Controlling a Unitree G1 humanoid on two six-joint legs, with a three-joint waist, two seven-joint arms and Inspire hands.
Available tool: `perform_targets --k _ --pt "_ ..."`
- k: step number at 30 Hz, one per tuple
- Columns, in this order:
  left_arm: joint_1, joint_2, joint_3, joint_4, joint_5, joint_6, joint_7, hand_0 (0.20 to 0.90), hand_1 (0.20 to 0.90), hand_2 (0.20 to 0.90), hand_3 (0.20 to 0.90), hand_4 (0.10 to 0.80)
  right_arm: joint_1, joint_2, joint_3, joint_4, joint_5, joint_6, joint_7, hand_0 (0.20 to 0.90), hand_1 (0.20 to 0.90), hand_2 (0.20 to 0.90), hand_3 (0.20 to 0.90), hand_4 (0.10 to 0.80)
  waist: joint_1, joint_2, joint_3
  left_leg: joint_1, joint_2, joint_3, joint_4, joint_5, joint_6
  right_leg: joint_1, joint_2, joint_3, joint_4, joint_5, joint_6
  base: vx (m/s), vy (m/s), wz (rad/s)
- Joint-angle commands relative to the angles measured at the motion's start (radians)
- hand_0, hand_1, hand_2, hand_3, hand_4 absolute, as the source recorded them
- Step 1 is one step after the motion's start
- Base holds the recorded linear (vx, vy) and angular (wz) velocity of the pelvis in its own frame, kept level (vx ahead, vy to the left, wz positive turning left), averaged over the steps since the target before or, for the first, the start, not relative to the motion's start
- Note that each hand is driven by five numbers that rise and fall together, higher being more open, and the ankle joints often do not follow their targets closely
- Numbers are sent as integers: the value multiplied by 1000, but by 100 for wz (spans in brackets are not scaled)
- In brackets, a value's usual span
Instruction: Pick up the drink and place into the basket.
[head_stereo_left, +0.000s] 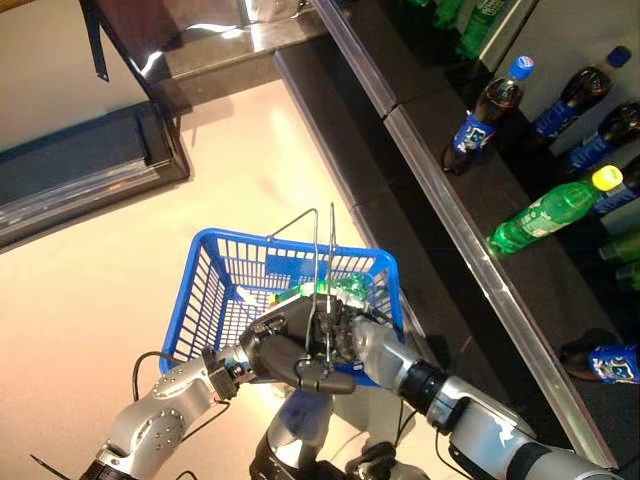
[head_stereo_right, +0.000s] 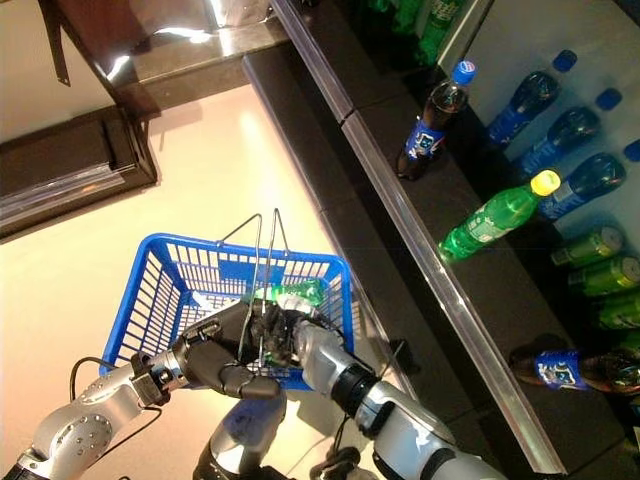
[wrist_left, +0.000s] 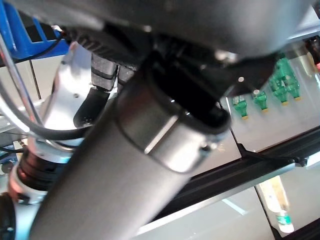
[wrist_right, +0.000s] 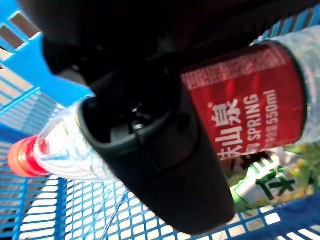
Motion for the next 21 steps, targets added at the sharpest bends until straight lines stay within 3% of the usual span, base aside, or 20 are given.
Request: perform_targets --k 1,5,8,9,11,15,21 --pt "-247 -195 0 -439 -217 -216 -227 300 300 300 200 100 -59 83 43 72 21 -5 -53 300 300 300 200 100 -3 9 -121 -1 -68 -1 -22 52 114 31 87 16 -63 103 -93 24 6 9" --pt "-266 -200 -16 -438 -213 -214 -201 300 300 300 200 100 -57 101 43 147 71 -20 -64 300 300 300 200 100 3 6 -118 1 -66 -3 -21 51 118 31 86 11 -56 104 -90 26 2 6" --pt "-343 -265 -94 -433 -120 -187 -86 300 300 300 200 100 -64 160 65 224 139 -52 -95 300 300 300 200 100 0 -15 -117 11 -55 0 -17 44 122 41 92 20 -53 105 -88 90 -74 3" --pt "-380 -295 -133 -419 -74 -182 -32 300 300 300 200 100 -77 185 69 249 167 -65 -106 592 592 592 540 440 -4 -27 -119 16 -47 5 -16 40 123 48 96 23 -55 107 -89 117 -85 8" --pt "-434 -325 -189 -392 -28 -194 48 300 300 300 200 100 -97 213 67 280 206 -80 -107 900 900 900 900 800 -14 -39 -124 24 -39 11 -15 37 123 54 98 27 -56 109 -88 88 -40 1" --pt "-545 -390 -283 -321 62 -232 204 300 300 300 200 100 -126 245 54 315 262 -116 -129 900 900 900 900 800 -53 -55 -138 45 -21 32 -22 31 119 54 100 45 -50 107 -91 53 18 -7" --pt "-653 -457 -342 -250 142 -265 377 300 300 300 200 100 -144 242 40 284 316 -147 -195 900 900 900 900 800 -109 -61 -158 71 -4 62 -26 23 114 44 96 77 -31 101 -91 35 62 -9"
